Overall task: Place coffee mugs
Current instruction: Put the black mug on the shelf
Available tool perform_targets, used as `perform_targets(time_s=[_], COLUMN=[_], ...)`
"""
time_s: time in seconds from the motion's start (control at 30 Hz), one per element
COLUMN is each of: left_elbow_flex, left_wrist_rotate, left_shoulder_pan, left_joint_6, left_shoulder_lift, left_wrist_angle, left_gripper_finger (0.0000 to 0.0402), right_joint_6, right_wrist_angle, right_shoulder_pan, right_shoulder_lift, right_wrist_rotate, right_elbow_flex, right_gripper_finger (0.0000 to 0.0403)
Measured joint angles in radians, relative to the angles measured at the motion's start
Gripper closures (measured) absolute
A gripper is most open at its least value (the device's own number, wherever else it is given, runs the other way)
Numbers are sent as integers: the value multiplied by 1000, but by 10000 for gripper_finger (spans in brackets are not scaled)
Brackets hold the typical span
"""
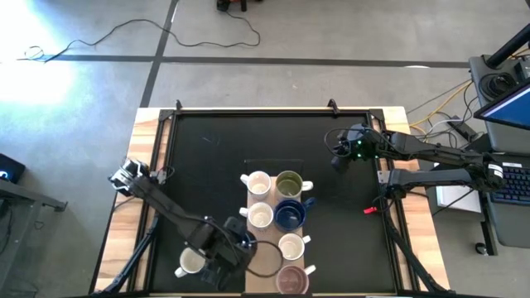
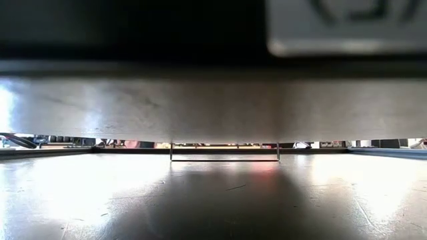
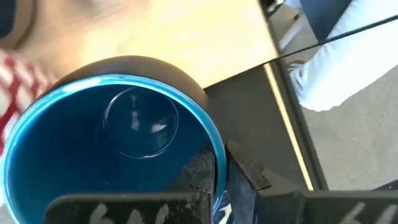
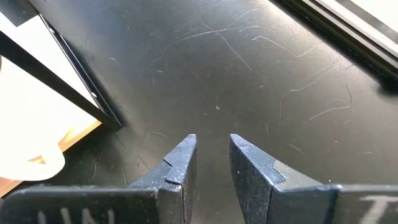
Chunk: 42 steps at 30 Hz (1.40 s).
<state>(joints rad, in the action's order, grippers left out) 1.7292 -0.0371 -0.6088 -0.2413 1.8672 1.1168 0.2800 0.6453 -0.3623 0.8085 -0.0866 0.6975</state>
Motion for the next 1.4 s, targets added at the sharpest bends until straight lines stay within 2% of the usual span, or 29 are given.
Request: perform_targets(time_s=[0.53, 0.67, 0.97, 1.4], left_elbow_flex=[93, 118, 124, 127], left_wrist_rotate=[2, 30, 76, 83], left_shoulder_pan=[1, 4, 27, 28], left_joint_6=[107, 137, 155, 181], left_shoulder_lift=[103, 122, 125, 118], left_wrist_angle=[-47, -42, -69, -119], left_gripper_finger=[395, 394, 368, 364], right_joint_6=[0, 0, 0, 0], right_wrist_angle=[0, 0, 0, 0], right_shoulder_pan=[0, 0, 0, 0], right_shoulder_lift=[0, 0, 0, 0], right_wrist_rotate=[0, 0, 0, 0], right_elbow_flex=[0, 0, 0, 0], right_gripper_finger=[319, 319, 319, 319])
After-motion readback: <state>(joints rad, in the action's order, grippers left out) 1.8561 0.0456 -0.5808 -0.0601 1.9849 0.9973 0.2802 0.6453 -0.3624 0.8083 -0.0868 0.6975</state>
